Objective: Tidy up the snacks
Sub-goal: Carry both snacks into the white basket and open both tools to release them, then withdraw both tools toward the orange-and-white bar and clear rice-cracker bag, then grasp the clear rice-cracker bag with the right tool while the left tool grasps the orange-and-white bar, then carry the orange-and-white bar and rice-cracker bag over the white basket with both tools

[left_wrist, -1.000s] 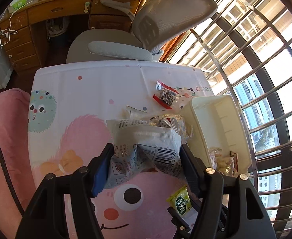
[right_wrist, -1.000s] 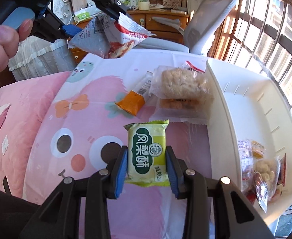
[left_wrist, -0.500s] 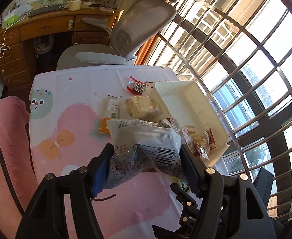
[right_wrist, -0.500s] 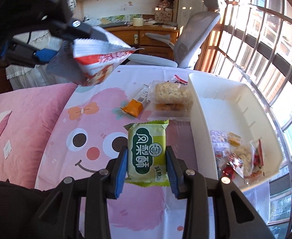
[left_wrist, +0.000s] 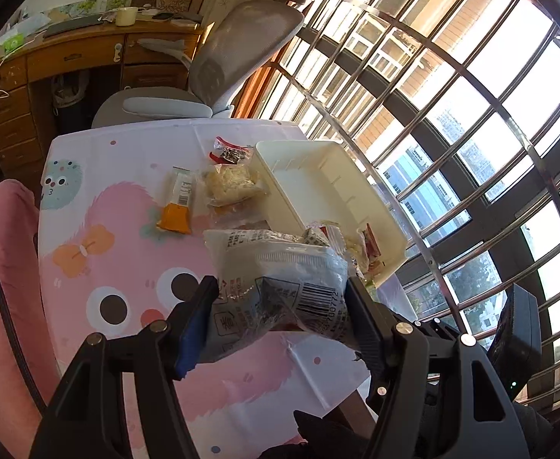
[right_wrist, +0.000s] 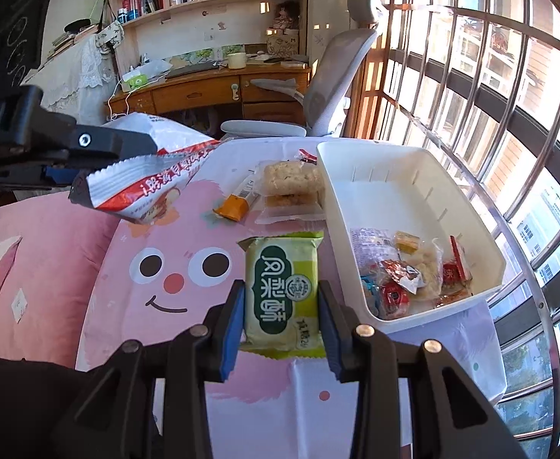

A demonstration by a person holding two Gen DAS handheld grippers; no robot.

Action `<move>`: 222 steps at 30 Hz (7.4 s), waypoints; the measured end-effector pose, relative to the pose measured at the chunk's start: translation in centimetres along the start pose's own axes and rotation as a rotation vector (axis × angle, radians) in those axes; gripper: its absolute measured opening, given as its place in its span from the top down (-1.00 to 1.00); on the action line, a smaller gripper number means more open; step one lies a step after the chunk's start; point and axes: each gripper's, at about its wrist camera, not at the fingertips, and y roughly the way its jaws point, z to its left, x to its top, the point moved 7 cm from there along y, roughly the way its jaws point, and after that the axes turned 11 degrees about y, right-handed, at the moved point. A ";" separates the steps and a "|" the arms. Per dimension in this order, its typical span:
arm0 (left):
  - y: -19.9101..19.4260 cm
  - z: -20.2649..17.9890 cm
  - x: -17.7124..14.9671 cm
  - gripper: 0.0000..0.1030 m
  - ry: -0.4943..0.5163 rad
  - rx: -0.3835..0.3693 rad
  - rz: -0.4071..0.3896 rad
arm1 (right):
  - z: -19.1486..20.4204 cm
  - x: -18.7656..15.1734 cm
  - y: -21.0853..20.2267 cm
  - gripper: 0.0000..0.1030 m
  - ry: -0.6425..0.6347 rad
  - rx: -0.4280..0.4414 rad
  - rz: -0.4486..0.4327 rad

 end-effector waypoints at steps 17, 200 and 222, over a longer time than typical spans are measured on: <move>5.3 -9.4 4.5 -0.30 0.010 0.079 -0.075 | -10.6 5.4 -0.4 0.29 -0.006 0.162 0.050; 19.9 16.9 0.8 0.26 0.186 0.369 0.148 | -0.9 7.3 24.8 -0.09 0.754 -0.041 0.707; 7.8 11.6 -6.6 0.26 0.069 0.333 0.077 | 5.0 0.0 14.1 0.64 0.376 0.049 0.638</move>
